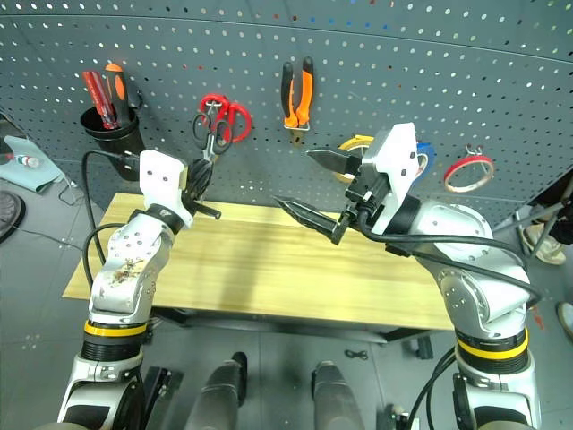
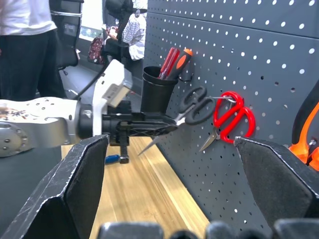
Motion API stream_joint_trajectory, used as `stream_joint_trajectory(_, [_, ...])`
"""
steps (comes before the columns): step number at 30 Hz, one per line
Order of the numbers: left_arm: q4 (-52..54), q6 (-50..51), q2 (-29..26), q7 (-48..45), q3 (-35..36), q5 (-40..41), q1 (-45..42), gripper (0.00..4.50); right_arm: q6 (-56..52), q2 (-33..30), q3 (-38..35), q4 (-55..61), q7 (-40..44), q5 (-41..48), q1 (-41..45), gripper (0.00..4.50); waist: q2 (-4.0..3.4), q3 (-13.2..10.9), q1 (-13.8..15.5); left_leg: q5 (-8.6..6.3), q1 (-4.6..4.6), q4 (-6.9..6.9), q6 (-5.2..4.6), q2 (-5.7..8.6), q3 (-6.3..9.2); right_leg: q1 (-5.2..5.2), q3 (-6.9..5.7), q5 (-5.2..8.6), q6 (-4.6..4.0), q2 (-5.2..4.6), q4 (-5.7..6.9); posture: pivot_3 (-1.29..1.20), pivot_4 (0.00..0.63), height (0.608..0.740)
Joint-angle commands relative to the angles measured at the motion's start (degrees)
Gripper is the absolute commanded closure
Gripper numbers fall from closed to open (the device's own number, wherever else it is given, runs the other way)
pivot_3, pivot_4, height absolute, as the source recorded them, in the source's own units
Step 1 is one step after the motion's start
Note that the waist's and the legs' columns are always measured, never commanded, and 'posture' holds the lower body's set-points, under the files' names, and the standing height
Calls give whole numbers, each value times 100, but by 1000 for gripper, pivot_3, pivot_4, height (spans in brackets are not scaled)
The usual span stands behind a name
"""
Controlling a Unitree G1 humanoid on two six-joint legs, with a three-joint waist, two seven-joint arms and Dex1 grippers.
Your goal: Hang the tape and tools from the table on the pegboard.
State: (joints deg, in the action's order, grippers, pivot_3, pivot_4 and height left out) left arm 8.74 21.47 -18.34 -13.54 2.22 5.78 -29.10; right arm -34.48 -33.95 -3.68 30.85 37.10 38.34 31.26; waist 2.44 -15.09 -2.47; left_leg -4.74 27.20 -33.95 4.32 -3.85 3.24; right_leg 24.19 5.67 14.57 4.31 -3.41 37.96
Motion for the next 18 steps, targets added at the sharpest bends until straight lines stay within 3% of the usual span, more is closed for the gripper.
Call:
stream_joint_trajectory(1, [-129,-139,22,73,-33,-152,-234,4474,123,-13,-86,139,-21,-29,80,0,1,11,0,0,0,0,0,0,1,0,0,0,0,0,1,-7,179,740])
stream_joint_trajectory(6, [-657,-344,119,210,73,-201,-535,4474,197,-39,-48,79,41,-155,9,0,1,37,3,0,0,0,0,1,1,-1,-1,0,0,0,0,-6,173,740])
stream_joint_trajectory(16, [-890,-571,-48,171,171,-233,-273,10,315,-4,-26,-2,153,-324,-114,0,-3,46,-7,0,0,1,0,0,1,-1,-2,-1,-1,0,2,-5,167,740])
stream_joint_trajectory(18, [-903,-595,-157,152,201,-285,-4,10,320,-19,2,3,203,-348,-222,0,-3,50,-10,0,-1,1,0,0,1,-1,-2,-1,-2,0,2,2,170,740])
